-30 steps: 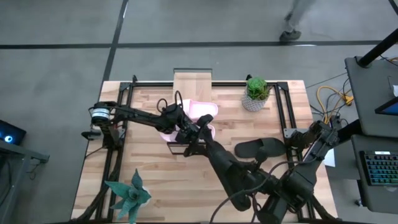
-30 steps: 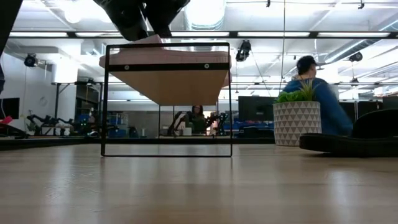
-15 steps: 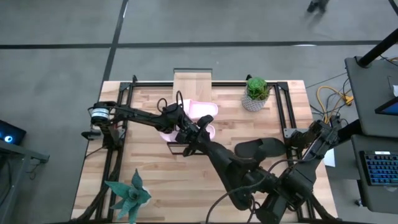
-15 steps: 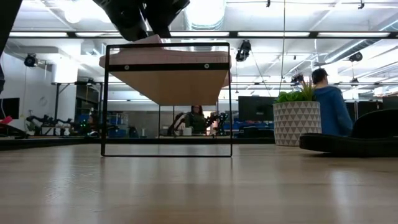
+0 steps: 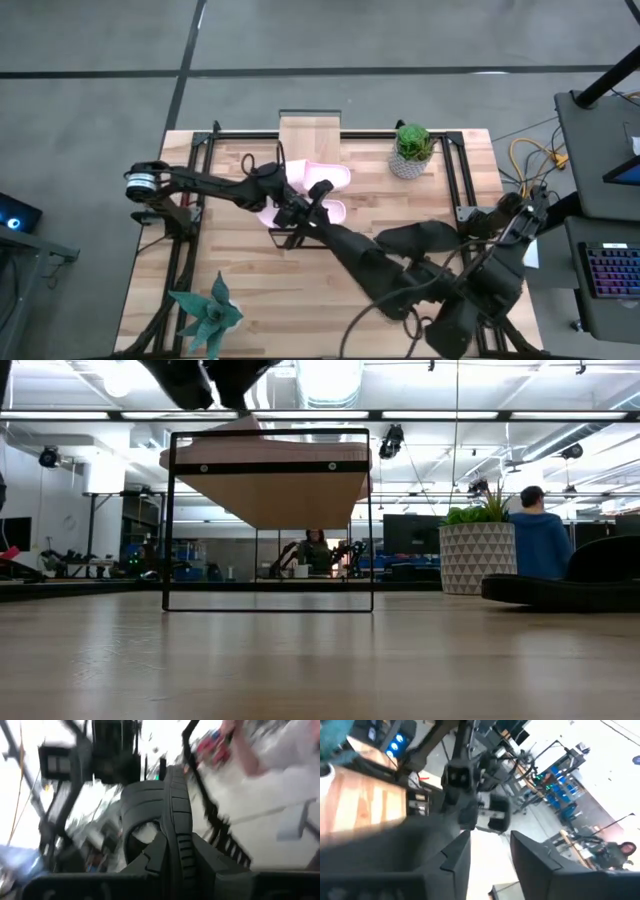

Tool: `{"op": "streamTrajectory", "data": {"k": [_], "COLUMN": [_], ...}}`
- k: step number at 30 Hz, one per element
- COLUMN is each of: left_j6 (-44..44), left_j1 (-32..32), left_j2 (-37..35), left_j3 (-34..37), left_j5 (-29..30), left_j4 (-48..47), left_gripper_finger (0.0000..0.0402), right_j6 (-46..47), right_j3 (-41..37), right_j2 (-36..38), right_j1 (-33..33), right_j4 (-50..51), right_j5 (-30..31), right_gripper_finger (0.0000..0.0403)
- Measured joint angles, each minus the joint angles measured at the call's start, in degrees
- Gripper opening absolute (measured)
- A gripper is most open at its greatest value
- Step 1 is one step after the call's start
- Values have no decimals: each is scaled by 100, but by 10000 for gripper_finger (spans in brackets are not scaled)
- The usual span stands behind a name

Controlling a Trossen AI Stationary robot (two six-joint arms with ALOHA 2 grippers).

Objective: Pick and place slides into the shelf
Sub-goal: Put the bottom black slipper on the shelf

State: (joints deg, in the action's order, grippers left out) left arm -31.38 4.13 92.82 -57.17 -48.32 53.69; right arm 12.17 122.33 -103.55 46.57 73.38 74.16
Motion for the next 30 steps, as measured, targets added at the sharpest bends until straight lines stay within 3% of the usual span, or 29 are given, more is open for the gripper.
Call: {"op": "streamTrajectory", "data": {"k": [3, 7, 13, 17, 21, 26, 30], "left_j6": [-413, -859, -1401, -1559, -1580, -1667, -2004], "left_j1": [21, 17, -7, -51, -49, -102, -315], "left_j2": [-359, -1024, -2045, -2558, -2877, -3007, -2986], "left_j3": [347, 837, 1382, 1521, 1533, 1485, 1485], "left_j5": [575, 1949, 3496, 4026, 4192, 4231, 4696], "left_j4": [-509, -897, -1701, -1943, -2253, -2435, -2460], "left_gripper_finger": [34, 33, 33, 33, 33, 33, 33], "right_j6": [-304, -469, -506, -923, -1072, -866, -658], "right_j3": [234, 523, 774, 669, 561, 531, 531], "right_j2": [-1, -11, -11, -38, -42, -42, -42], "right_j1": [9, 1, -6, -11, -74, -325, -571], "right_j4": [5, 5, 21, 209, 496, 1132, 1600], "right_j5": [2, -73, -1070, -1114, -1112, -1112, -1112], "right_gripper_finger": [153, 171, 186, 196, 208, 216, 217]}}
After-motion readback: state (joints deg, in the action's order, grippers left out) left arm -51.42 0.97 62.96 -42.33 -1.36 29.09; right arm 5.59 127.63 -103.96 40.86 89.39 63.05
